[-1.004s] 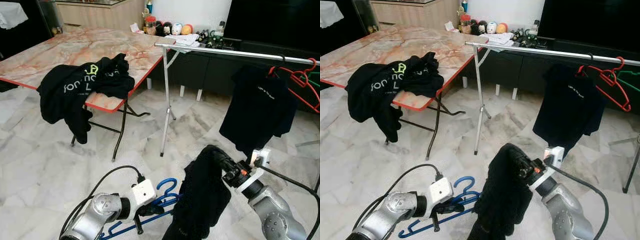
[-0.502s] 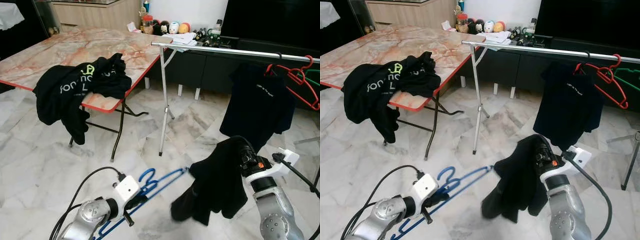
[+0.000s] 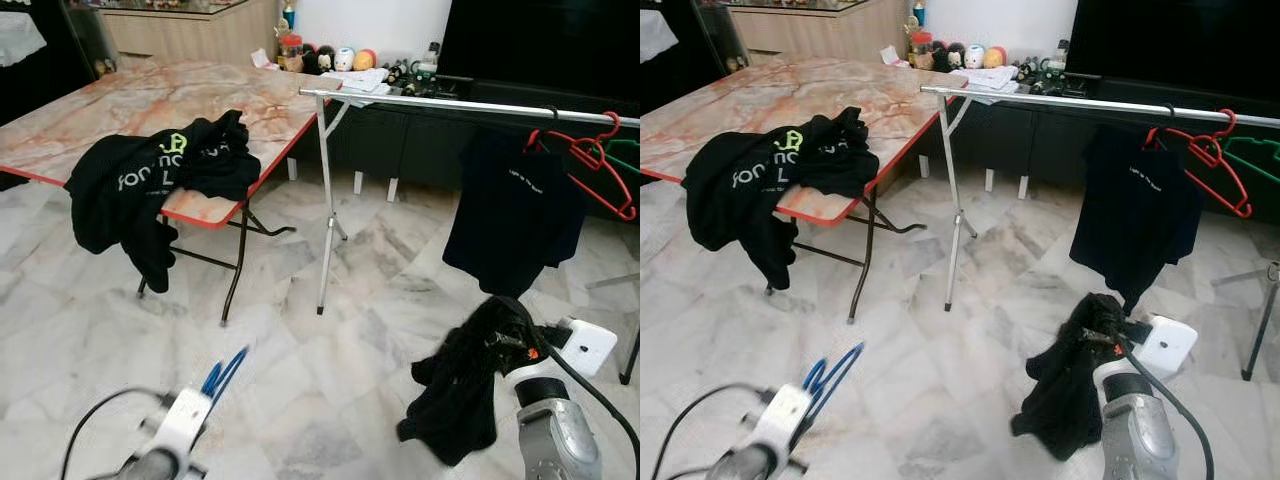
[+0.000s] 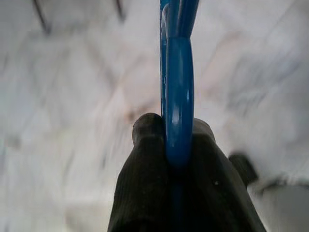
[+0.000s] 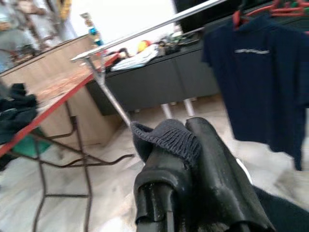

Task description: Hang hanger

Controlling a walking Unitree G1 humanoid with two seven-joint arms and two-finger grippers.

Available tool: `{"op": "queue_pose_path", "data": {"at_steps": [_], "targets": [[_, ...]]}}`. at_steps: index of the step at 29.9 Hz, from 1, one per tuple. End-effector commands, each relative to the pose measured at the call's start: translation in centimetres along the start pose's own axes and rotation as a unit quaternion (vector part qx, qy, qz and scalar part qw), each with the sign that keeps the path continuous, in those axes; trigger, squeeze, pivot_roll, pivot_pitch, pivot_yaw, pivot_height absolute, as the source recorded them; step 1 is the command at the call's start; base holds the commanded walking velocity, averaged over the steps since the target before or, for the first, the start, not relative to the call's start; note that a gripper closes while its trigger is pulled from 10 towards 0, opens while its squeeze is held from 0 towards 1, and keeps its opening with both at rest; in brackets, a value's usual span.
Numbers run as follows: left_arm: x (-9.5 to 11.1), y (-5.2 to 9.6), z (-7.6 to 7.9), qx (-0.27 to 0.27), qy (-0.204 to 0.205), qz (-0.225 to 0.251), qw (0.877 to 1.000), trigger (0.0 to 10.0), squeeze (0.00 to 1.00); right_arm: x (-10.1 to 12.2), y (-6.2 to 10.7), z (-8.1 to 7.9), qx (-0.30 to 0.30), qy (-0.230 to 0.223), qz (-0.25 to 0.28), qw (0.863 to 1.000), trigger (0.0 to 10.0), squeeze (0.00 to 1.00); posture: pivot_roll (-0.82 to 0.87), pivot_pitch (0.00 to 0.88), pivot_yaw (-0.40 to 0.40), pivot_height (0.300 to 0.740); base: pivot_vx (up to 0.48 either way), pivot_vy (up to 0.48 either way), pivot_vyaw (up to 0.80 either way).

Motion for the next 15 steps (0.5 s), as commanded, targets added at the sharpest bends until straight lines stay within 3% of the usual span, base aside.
{"op": "queue_pose_path", "data": {"at_steps": [1, 5, 6, 7, 8, 15], "targets": [[-2.0, 0.6, -0.3, 0.018, 0.012, -0.03, 0.999, 10.0, 0.0, 1.2, -0.2, -1.0, 0.001, 0.029, 0.041, 0.999, 0.0, 0.0, 0.04, 0.003, 0.046, 0.74, 0.0, 0.0, 0.0], [-3.8, 1.3, 0.3, 0.036, 0.071, -0.059, 0.995, 10.0, 0.0, 1.0, -0.1, -1.1, -0.025, 0.056, 0.049, 0.997, 0.0, 0.0, 0.06, 0.0, 0.046, 0.74, 0.0, 0.0, 0.0], [-4.2, 1.4, 0.5, 0.04, 0.074, -0.066, 0.994, 10.0, 0.0, 0.9, -0.1, -1.1, -0.033, 0.064, 0.05, 0.996, 3.0, 0.0, 0.06, 0.0, 0.048, 0.74, 0.0, 0.0, 0.0], [-4.4, 1.5, 0.7, 0.043, 0.074, -0.07, 0.994, 10.0, 0.0, 0.8, -0.1, -1.1, -0.038, 0.069, 0.052, 0.996, 3.0, 0.0, 0.06, 0.0, 0.049, 0.74, 0.0, 0.0, 0.0], [-4.7, 1.6, 1.0, 0.043, 0.075, -0.078, 0.993, 10.0, 0.0, 0.7, -0.1, -1.3, -0.035, 0.082, 0.052, 0.995, 10.0, 0.0, 0.06, 0.0, 0.05, 0.74, 0.0, 0.0, 0.0], [-6.0, 2.2, 3.0, 0.029, 0.109, -0.12, 0.986, 10.0, 0.0, 0.1, 0.0, -2.1, -0.035, 0.088, 0.048, 0.994, 10.0, 0.0, 0.04, 0.004, 0.047, 0.74, 0.0, 0.0, 0.0]]}}
Point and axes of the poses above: a point about 5 cm out from each wrist's last joint towards the gripper, its own y axis pointing back from the gripper into the wrist, its own x axis along the axis of the wrist's last joint, z = x × y, the point moved 1 cm from there along -y, pointing out of the wrist towards the gripper, and after that the axes turned 14 degrees about -y, right-handed, at the moved point
